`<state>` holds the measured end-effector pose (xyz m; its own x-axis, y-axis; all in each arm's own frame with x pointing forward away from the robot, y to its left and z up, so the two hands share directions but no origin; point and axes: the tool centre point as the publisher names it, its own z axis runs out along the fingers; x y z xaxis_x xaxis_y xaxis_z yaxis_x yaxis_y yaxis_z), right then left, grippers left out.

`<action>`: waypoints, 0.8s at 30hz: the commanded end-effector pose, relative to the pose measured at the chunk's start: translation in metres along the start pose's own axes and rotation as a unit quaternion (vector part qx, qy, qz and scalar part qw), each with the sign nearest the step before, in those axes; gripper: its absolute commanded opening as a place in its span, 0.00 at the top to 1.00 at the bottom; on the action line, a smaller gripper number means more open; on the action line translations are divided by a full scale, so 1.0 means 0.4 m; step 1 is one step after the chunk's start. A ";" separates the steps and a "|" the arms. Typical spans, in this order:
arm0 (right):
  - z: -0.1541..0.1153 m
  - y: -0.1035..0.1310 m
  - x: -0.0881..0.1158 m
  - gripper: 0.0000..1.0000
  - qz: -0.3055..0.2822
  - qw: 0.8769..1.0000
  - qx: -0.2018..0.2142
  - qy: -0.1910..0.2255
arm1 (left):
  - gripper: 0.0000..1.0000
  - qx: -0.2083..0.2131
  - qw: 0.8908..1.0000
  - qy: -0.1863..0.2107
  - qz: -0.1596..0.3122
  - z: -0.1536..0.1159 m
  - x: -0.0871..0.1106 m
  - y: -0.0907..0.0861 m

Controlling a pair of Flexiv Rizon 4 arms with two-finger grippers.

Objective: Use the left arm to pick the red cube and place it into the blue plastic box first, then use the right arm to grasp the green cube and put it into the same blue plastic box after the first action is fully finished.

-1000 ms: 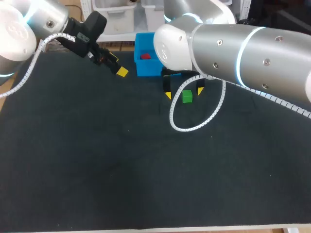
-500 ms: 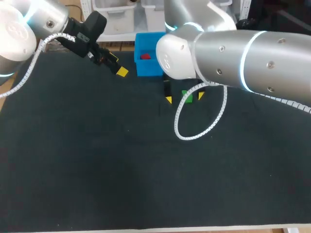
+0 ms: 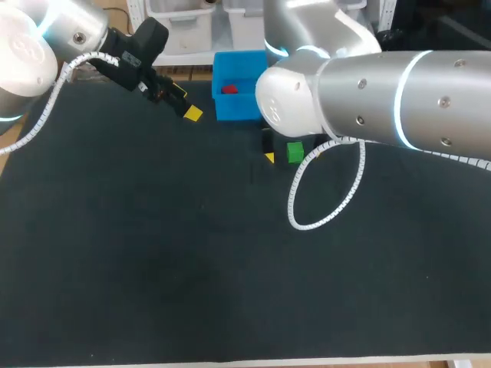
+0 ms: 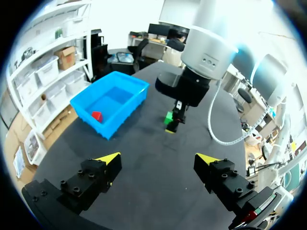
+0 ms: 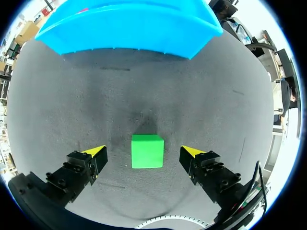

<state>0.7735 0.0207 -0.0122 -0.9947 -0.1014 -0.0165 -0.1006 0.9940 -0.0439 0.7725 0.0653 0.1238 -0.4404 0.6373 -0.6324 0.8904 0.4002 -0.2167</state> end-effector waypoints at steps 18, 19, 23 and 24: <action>0.016 0.001 -0.007 0.00 0.051 0.999 0.007 -0.012 | 0.00 0.001 1.000 -0.002 0.002 0.000 0.002 0.002; 0.017 0.000 -0.007 0.00 0.052 0.999 0.006 -0.012 | 0.00 0.001 1.000 -0.002 0.002 0.000 0.002 0.002; 0.022 -0.006 -0.010 0.00 0.054 0.998 0.006 -0.012 | 0.00 0.001 1.000 -0.002 0.002 0.000 0.002 0.002; 0.023 -0.008 -0.011 0.00 0.056 0.998 0.005 -0.011 | 0.00 0.001 1.000 -0.002 0.002 0.000 0.002 0.002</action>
<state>0.7779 0.0183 -0.0202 -0.9990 0.0056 -0.0436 0.0078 0.9986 -0.0521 0.7725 0.0653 0.1238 -0.4404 0.6373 -0.6324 0.8904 0.4003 -0.2167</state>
